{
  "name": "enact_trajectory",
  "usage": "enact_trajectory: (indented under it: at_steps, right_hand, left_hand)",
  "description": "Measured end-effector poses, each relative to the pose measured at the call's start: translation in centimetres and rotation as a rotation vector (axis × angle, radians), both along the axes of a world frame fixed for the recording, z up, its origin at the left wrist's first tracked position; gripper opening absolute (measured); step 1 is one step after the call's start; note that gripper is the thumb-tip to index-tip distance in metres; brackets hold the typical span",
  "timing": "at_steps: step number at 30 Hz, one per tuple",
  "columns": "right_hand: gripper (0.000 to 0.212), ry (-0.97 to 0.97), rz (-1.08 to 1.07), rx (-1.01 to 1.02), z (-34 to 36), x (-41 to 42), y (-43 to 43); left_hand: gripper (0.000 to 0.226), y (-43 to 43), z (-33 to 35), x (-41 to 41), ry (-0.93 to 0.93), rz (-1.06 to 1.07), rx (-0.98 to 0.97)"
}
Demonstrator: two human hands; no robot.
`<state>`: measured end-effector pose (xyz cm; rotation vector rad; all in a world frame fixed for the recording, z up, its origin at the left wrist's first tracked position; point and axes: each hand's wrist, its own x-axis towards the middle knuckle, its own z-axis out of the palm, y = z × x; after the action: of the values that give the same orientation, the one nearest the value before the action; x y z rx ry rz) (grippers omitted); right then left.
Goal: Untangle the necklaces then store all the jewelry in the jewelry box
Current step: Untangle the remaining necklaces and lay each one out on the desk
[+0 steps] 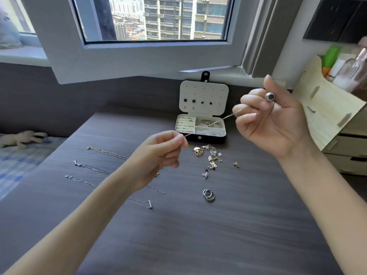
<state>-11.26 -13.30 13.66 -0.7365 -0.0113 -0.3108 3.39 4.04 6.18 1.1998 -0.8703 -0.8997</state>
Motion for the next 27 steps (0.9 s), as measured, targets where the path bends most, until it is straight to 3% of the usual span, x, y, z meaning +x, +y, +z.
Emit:
enact_trajectory:
  at_steps: [5,9,15,20,27]
  right_hand:
    - [0.023,0.284,-0.132,-0.341,-1.5,2.3,1.9]
    - [0.019,0.425,-0.122,-0.590,-4.8,5.7,3.9]
    - [0.024,0.551,-0.162,-0.991,-9.9,10.5,6.7]
    - [0.038,0.522,-0.301,-1.628,-12.5,12.4,7.0]
    - [0.026,0.524,-0.346,-2.133,-12.5,12.6,7.4]
  left_hand:
    - [0.017,2.5,1.1,5.4,-0.191,0.200,0.201]
    - [0.017,3.5,0.9,9.8,-0.635,0.398,0.517]
    - [0.013,3.9,-0.4,14.4,-1.035,0.451,0.775]
    - [0.013,4.1,-2.0,16.5,-1.146,0.465,0.887]
    - [0.001,3.9,-4.7,17.6,-1.090,0.499,0.830]
